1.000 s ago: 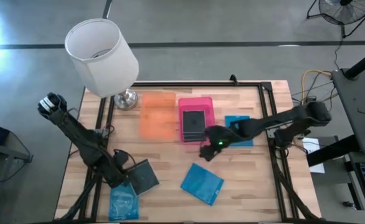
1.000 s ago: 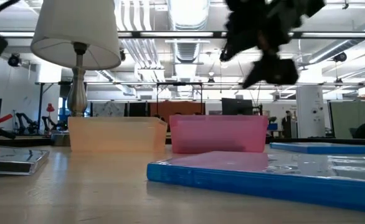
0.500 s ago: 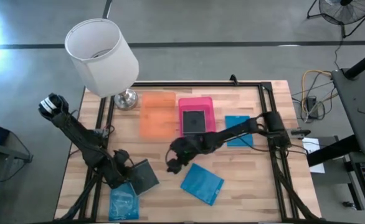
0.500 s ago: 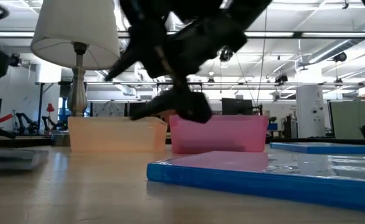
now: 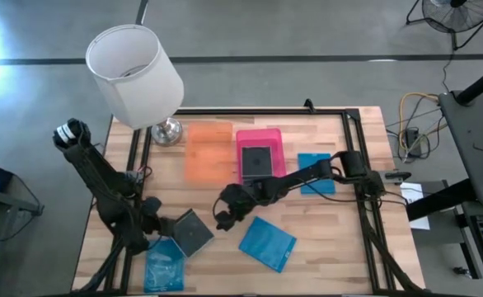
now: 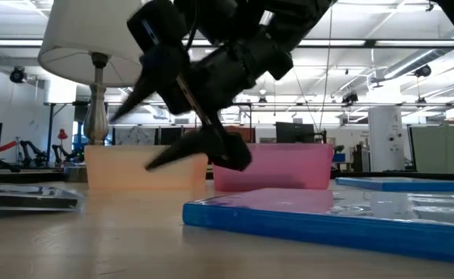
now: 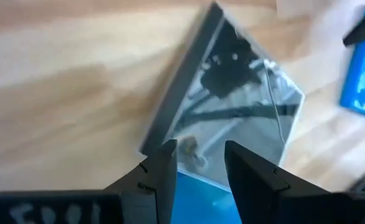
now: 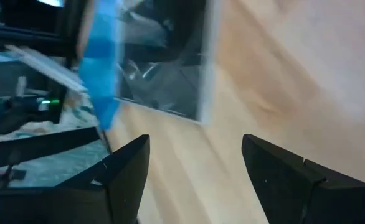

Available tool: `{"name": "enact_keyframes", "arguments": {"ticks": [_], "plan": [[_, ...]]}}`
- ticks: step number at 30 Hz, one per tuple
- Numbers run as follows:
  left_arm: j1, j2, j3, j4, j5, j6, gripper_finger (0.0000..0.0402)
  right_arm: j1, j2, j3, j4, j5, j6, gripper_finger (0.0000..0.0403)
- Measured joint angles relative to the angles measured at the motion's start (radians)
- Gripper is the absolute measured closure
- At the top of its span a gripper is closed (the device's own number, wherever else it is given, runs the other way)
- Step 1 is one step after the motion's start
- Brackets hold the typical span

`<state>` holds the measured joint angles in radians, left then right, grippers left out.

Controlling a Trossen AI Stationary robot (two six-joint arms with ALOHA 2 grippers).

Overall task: Pick & place jewel cases by type
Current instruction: Put the black CD case into the pink bin

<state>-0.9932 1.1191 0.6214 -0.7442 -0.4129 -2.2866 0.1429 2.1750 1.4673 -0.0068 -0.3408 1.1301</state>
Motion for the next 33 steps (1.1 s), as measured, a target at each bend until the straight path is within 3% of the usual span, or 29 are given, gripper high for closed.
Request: {"name": "enact_keyframes", "arguments": {"ticks": [3, 6, 21, 29, 33], "plan": [[-0.002, 0.0, 0.013, -0.095, 0.032, -0.018, 0.0284, 0.001, 0.004, 0.004, 0.063, -0.002, 0.0, 0.0154], [-0.007, -0.003, -0.03, -0.075, 0.075, -0.04, 0.0283, 0.001, 0.026, 0.004, 0.112, -0.028, 0.021, 0.0154], [0.008, -0.128, -0.369, 0.526, 0.018, -0.003, 0.0282, 0.04, 0.101, 0.019, 0.185, -0.103, 0.054, 0.0154], [0.009, -0.143, -0.384, 0.565, 0.015, 0.063, 0.0282, 0.039, 0.14, 0.022, 0.221, -0.106, 0.096, 0.0161], [0.01, -0.149, -0.391, 0.626, -0.049, 0.074, 0.0282, 0.039, 0.147, 0.023, 0.221, -0.102, 0.101, 0.0163]]}}
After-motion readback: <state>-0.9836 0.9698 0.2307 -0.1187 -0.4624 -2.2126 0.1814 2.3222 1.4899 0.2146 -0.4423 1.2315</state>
